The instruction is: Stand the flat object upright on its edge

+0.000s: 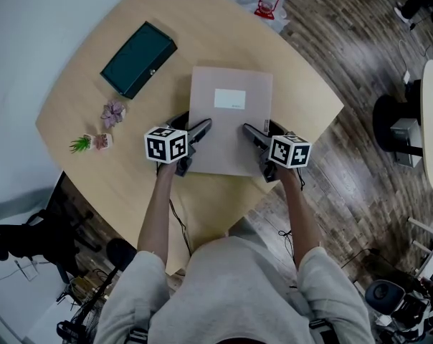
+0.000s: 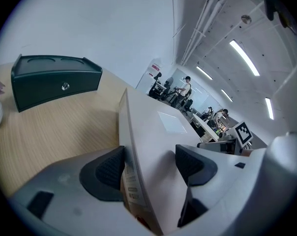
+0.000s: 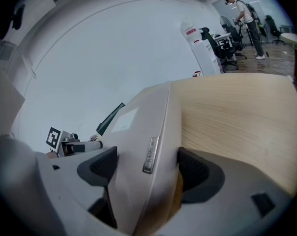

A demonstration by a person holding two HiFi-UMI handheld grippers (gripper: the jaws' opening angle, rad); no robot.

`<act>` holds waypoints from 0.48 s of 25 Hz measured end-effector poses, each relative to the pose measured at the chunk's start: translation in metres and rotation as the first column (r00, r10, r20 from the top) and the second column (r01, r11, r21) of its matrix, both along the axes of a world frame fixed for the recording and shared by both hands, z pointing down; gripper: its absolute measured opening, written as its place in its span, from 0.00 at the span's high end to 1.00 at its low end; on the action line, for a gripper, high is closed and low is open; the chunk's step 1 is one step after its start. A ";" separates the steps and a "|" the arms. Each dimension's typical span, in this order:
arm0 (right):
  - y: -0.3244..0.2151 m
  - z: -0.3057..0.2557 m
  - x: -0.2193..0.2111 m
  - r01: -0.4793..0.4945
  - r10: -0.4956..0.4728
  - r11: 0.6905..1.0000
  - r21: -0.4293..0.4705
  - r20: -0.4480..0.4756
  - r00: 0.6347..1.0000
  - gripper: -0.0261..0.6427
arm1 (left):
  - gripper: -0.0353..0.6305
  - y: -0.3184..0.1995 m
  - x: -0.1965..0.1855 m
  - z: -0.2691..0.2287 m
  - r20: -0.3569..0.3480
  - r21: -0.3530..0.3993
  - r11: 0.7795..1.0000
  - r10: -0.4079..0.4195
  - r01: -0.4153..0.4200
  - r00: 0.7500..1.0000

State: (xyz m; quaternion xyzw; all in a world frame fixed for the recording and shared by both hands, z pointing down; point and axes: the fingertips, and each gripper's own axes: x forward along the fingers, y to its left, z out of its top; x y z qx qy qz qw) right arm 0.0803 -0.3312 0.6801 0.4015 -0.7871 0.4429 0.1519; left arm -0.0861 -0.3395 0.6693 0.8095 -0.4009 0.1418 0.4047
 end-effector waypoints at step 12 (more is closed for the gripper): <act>0.005 -0.034 0.006 0.033 -0.027 0.994 0.103 -0.052 0.998 0.37 | 0.48 0.006 0.008 -0.033 0.035 0.082 0.996 0.020 -0.023 0.999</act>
